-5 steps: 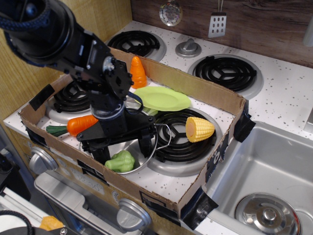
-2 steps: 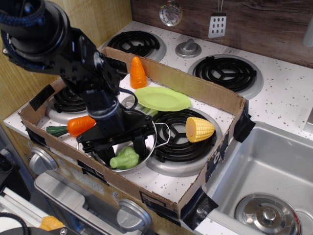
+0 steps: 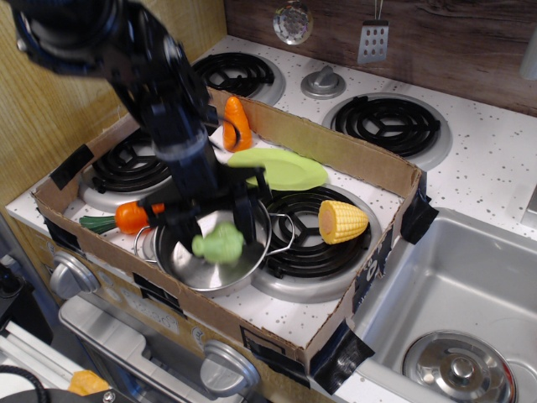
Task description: Take broccoli out of pan
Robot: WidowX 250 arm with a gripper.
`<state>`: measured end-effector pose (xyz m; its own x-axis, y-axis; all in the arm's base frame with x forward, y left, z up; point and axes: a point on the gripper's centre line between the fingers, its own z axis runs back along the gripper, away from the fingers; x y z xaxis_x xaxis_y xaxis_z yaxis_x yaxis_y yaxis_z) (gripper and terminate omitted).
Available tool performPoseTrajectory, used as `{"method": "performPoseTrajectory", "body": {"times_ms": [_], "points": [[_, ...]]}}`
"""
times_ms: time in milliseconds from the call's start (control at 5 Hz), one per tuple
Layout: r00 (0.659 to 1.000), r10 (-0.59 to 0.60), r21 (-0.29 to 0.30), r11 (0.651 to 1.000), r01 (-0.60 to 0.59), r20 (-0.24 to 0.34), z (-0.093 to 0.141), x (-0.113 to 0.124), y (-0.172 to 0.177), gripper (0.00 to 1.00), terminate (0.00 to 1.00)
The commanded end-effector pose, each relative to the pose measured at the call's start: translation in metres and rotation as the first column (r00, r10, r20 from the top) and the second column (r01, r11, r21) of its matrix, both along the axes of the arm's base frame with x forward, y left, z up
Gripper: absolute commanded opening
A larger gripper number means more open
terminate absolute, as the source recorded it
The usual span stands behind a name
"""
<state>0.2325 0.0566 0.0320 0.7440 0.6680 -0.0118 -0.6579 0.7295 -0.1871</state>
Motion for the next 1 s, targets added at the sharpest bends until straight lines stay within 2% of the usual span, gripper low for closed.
{"method": "performPoseTrajectory", "body": {"times_ms": [0,200,400,600,800], "points": [[0.998,-0.027,0.004,1.000,0.027,-0.064,0.054,0.031,0.046,0.00,0.00],[0.990,-0.101,0.045,0.993,0.106,-0.100,0.062,0.047,0.074,0.00,0.00],[0.971,-0.238,0.269,0.937,0.222,0.027,0.044,0.061,0.096,0.00,0.00],[0.952,-0.303,0.297,0.915,0.274,0.054,0.027,0.063,0.107,0.00,0.00],[0.946,-0.320,0.361,0.889,0.280,0.056,0.018,0.070,0.114,0.00,0.00]]}}
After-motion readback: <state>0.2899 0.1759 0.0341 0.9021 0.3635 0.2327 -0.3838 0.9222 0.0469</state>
